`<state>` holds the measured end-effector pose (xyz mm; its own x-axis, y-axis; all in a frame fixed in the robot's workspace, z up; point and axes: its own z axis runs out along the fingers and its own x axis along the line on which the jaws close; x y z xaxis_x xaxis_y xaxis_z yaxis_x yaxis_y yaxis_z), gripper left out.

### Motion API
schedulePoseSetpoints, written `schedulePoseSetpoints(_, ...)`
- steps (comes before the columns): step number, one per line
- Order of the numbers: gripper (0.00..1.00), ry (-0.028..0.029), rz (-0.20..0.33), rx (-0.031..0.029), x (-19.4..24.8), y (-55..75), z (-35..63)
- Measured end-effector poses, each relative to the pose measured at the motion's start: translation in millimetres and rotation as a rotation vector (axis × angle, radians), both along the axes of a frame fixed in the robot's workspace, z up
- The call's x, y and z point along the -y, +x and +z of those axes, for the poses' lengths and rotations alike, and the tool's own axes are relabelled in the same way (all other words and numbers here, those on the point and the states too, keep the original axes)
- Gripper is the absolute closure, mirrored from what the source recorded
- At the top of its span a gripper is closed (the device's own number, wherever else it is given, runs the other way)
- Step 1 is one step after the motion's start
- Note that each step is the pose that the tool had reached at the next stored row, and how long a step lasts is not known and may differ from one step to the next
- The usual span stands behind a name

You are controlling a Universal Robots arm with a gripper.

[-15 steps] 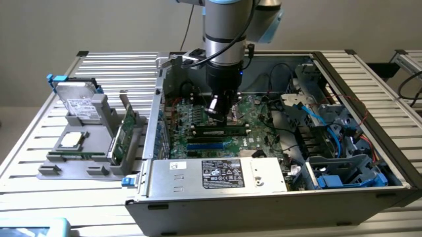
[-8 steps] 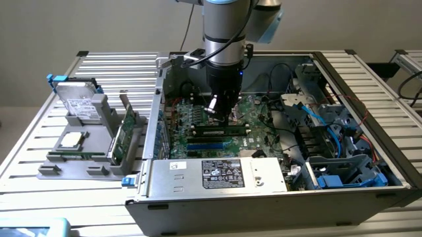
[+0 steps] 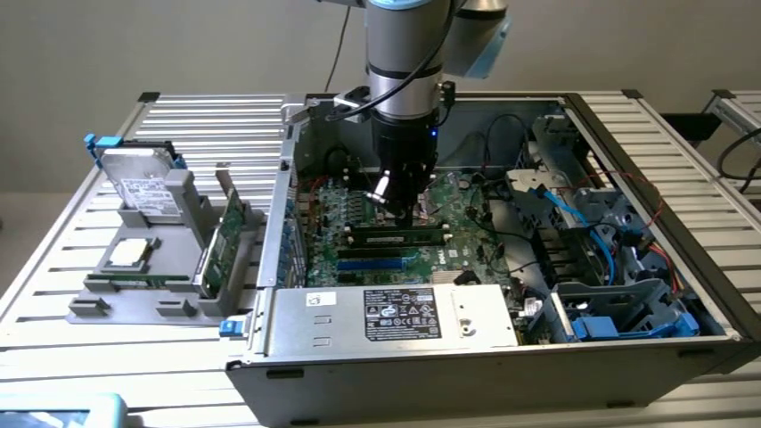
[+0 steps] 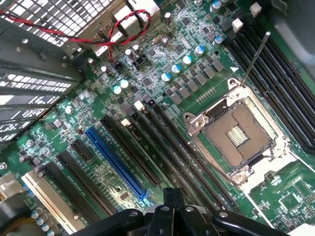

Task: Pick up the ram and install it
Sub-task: 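Press down the ram until it locks into place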

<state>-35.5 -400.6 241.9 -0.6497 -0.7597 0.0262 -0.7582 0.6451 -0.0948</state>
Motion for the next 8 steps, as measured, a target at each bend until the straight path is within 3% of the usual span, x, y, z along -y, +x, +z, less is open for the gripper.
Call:
schedulePoseSetpoints(5,0.89,0.0186,-0.041,0.0053,0.0,0.0,0.0)
schedulePoseSetpoints(8,0.89,0.0249,-0.071,0.0065,-0.1,0.0,-0.1)
